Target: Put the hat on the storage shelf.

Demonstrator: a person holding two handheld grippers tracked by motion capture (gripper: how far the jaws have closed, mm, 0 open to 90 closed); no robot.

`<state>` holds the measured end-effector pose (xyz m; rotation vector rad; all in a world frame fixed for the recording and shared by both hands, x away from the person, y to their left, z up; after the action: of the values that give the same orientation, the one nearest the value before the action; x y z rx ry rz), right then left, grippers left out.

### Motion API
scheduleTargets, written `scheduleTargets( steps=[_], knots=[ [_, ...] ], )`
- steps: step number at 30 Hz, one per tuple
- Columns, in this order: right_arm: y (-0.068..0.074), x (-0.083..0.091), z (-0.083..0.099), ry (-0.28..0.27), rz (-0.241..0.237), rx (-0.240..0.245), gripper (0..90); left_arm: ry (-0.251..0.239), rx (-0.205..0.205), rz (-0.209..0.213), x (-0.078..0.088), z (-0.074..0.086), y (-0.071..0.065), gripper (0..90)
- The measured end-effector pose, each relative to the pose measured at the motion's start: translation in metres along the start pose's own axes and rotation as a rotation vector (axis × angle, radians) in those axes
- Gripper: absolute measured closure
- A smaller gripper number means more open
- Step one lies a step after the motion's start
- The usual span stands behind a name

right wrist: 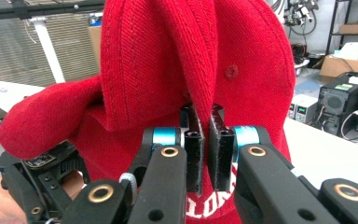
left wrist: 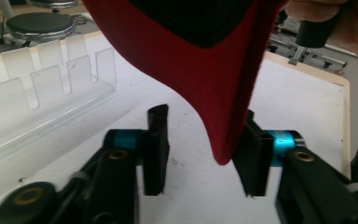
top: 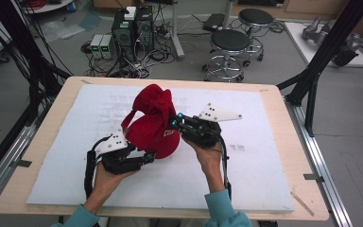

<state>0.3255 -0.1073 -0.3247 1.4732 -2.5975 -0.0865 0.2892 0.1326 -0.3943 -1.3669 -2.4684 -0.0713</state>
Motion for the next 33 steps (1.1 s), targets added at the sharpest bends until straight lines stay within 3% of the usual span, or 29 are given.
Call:
scheduleTargets(
  steps=[3,5,18,20,26,28,30,33],
  knots=[
    [0.002,-0.002,0.0,0.001,-0.005,0.011,86.6,0.0,-0.008,0.027,0.001,0.0,0.0,79.9],
    [0.003,-0.002,0.0,-0.004,-0.006,0.012,86.6,-0.001,-0.012,0.04,0.001,0.0,0.0,83.9],
    [0.004,-0.002,-0.001,-0.028,-0.018,0.03,84.8,0.012,-0.054,0.011,0.008,-0.007,-0.002,85.4],
    [0.003,-0.002,-0.001,-0.031,-0.012,0.033,76.9,0.014,-0.055,0.008,0.009,-0.008,-0.001,85.4],
    [-0.001,0.001,-0.001,-0.014,0.121,0.055,23.6,0.018,-0.074,-0.01,0.016,-0.014,0.005,85.4],
    [-0.002,0.003,-0.001,0.002,0.167,0.064,12.0,0.014,-0.075,-0.021,0.019,-0.018,0.008,85.4],
    [-0.004,0.006,-0.001,0.002,0.18,0.054,2.1,0.015,-0.08,-0.034,0.022,-0.022,0.011,85.4],
    [-0.007,0.011,0.001,0.023,0.205,0.056,0.3,0.015,-0.095,-0.061,0.028,-0.03,0.019,85.4]
  ],
)
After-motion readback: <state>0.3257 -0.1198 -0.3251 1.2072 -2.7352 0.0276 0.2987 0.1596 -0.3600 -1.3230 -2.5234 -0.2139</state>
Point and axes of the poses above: each handheld gripper's, and its own axes: x roughly backward along the jaws, z roughly out of its underside, y roughly to its left, the point moved 2 cm from there along -x, roughly forward along the jaws, and after that the axes turned 1 degree about -y, right-handed, at the moved point
